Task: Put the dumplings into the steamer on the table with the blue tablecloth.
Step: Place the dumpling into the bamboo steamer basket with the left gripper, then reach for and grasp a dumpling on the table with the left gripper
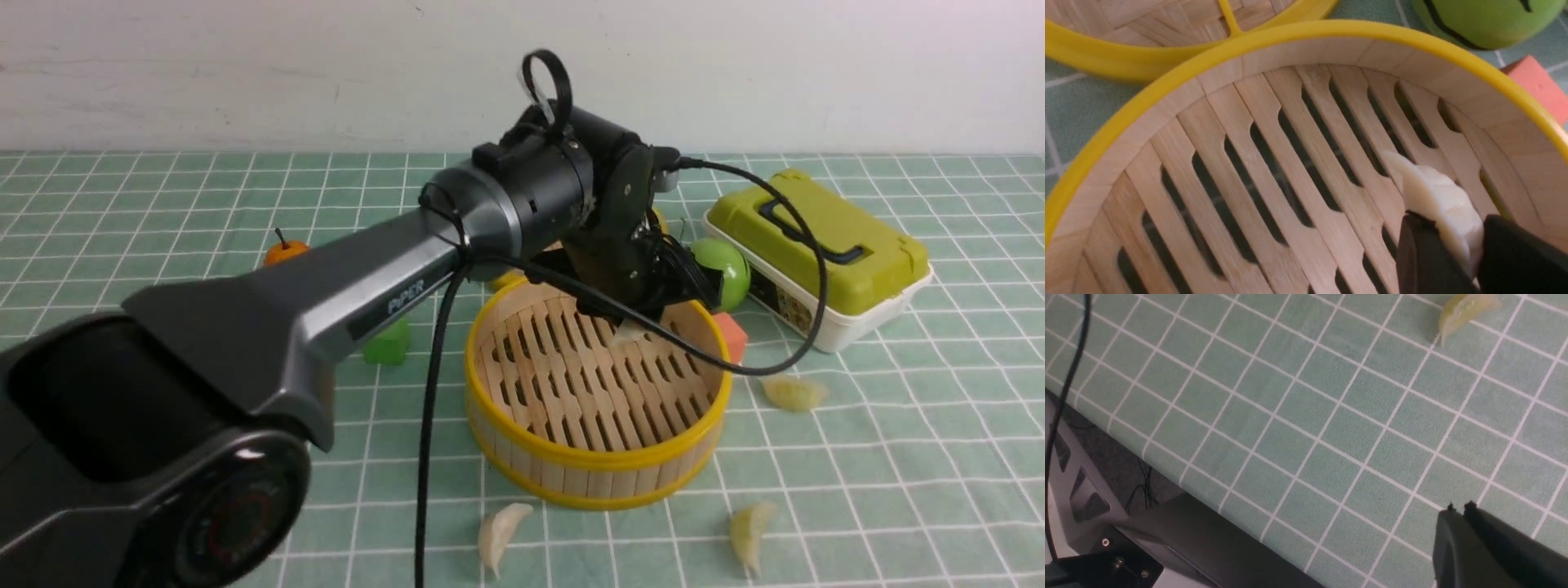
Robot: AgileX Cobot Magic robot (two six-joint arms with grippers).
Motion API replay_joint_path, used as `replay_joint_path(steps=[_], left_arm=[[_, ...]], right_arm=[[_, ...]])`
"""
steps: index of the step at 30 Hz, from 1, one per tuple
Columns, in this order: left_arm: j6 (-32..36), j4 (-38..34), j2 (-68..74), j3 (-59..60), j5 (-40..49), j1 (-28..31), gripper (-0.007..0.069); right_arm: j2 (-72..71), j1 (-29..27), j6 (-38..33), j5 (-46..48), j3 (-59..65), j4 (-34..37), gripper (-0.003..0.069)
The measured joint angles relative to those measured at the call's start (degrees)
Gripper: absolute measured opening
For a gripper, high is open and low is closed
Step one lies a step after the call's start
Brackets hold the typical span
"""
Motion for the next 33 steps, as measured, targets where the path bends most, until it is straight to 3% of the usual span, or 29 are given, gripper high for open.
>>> replay_joint_path(steps=[2, 7, 12, 17, 25, 33], left_arm=[[-0.53, 0.74, 2.02, -1.27, 0.12, 0.00, 0.0167], [-0.87, 1.14, 3.93, -1.81, 0.97, 0.00, 0.0279], [0.01, 2.36, 2.43, -2.69, 7.38, 0.11, 0.0479], [6.45, 2.63, -3.39, -6.84, 18.35, 0.28, 0.0505], [11.09, 2.38, -16.36, -4.76, 21.19, 0.28, 0.0503], [11.21, -2.44, -34.43, 22.14, 21.24, 0.28, 0.0503]], right_arm=[[-2.10, 0.00, 0.24, 0.20, -0.02, -0.06, 0.0022], [-4.83, 0.00, 0.31, 0.82, -0.07, -1.15, 0.0023], [-5.15, 0.00, 1.98, 1.44, -0.07, -1.76, 0.0030], [-5.15, 0.00, 3.34, 1.44, -0.07, -1.76, 0.0031], [-5.15, 0.00, 3.35, -2.38, -0.07, -1.80, 0.0037], [-5.15, 0.00, 3.35, -6.88, -0.07, -1.80, 0.0041]])
